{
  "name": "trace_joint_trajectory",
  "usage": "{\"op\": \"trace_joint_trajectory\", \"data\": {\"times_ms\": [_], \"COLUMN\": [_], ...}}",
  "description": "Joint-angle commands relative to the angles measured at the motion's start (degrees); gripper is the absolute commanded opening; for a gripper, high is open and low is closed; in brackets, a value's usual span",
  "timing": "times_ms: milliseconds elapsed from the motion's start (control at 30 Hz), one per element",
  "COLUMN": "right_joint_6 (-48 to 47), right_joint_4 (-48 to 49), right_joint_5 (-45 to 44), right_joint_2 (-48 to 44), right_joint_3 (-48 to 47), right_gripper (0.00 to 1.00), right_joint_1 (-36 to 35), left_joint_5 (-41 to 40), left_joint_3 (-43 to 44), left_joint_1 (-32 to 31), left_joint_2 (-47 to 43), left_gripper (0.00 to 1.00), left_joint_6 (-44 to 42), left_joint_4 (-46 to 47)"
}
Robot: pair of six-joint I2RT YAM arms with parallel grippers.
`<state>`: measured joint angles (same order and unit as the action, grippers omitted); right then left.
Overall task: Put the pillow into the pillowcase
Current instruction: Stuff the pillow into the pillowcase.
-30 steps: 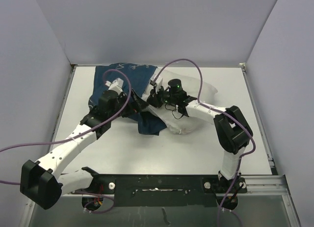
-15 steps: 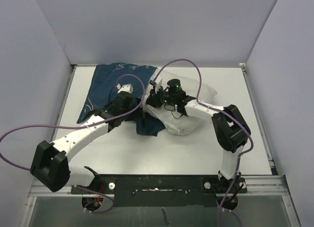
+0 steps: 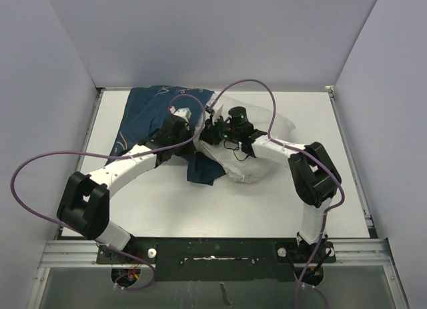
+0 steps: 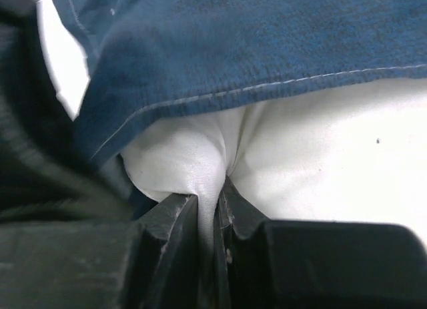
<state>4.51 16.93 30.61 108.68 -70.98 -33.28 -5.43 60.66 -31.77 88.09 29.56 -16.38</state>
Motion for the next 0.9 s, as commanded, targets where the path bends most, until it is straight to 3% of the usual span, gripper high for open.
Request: {"op": "trace_joint_trajectory", "data": {"times_ms": [0, 133, 233, 300, 467, 567, 667, 733, 800, 867], "right_joint_6": [7.3, 14.4, 16.3, 16.0, 9.8, 6.2, -2.9, -13.4, -27.0, -39.0], "right_joint_4": [6.3, 7.9, 8.1, 8.0, 7.3, 7.9, 5.8, -3.3, -18.5, -32.1], "right_joint_5": [-4.2, -2.4, -2.0, -3.0, -1.1, 6.3, 19.1, 27.4, 33.2, 36.8], "right_joint_2": [-1.0, 0.0, -0.9, -1.2, -2.5, -4.8, -8.4, -11.2, -13.4, -14.0], "right_joint_3": [-3.3, -11.0, -8.5, -3.9, 5.4, 9.6, 12.4, 10.7, 6.0, 0.6], "right_gripper": [0.0, 0.0, 0.0, 0.0, 0.0, 0.11, 0.29, 0.44, 0.64, 0.75], "right_joint_1": [1.8, 0.8, -1.9, -3.1, -0.9, 3.1, 6.8, 9.4, 12.3, 15.6], "left_joint_5": [26.0, 44.5, 49.4, 50.0, 49.5, 48.2, 49.1, 51.0, 52.0, 51.5], "left_joint_3": [5.7, 2.3, -0.7, -2.4, -6.3, -10.1, -11.8, -11.9, -11.3, -10.0], "left_joint_1": [-2.4, -2.3, 0.6, 2.6, 3.6, 3.6, 3.6, 3.7, 4.1, 5.0], "left_joint_2": [-8.0, -5.6, 0.5, 5.7, 11.5, 8.7, 3.5, -0.8, -5.9, -11.7], "left_gripper": [0.0, 0.0, 0.0, 0.0, 0.05, 0.26, 0.53, 0.65, 0.77, 0.95], "left_joint_6": [4.0, 18.2, 26.3, 28.3, 30.5, 28.0, 24.3, 21.4, 17.6, 12.9], "left_joint_4": [12.0, 36.5, 53.1, 58.7, 62.9, 59.4, 51.6, 45.7, 37.5, 27.0]}}
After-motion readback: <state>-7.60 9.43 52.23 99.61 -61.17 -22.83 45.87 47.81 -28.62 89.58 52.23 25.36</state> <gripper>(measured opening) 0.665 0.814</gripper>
